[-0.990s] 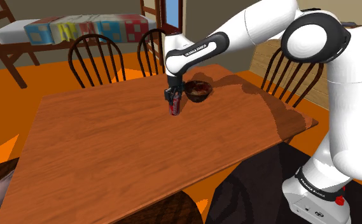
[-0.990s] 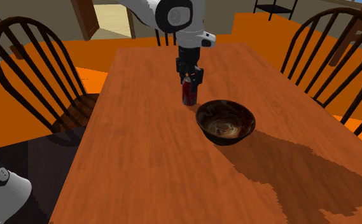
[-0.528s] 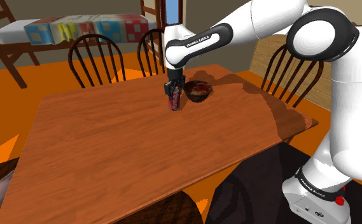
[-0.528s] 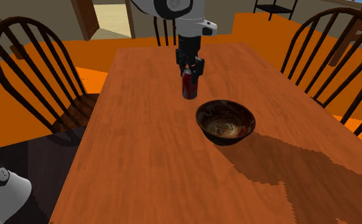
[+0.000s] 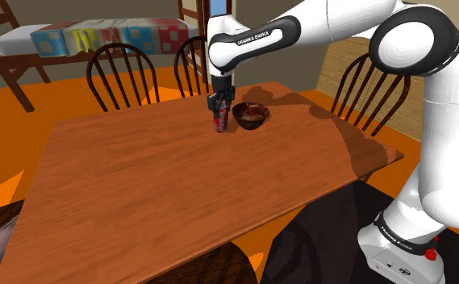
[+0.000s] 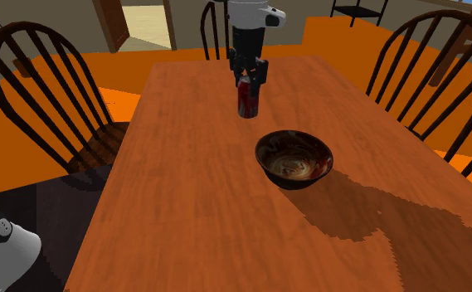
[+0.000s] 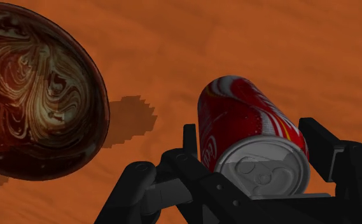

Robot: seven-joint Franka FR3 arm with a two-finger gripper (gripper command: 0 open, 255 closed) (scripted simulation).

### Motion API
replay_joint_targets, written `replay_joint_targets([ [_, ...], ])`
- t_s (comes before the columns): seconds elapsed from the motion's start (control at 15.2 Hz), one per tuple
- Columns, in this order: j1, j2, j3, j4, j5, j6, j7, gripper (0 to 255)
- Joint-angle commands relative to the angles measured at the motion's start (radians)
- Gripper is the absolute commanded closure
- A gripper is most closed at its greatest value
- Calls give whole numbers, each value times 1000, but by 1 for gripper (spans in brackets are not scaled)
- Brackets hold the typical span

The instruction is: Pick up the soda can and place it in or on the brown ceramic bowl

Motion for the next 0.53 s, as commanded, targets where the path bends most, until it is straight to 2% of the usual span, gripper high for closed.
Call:
replay_joint_targets([
  [0.0,0,-7,0,18,0,-25,0,255],
  [0.46,1,-21,1,91,2,-112,-2,255],
])
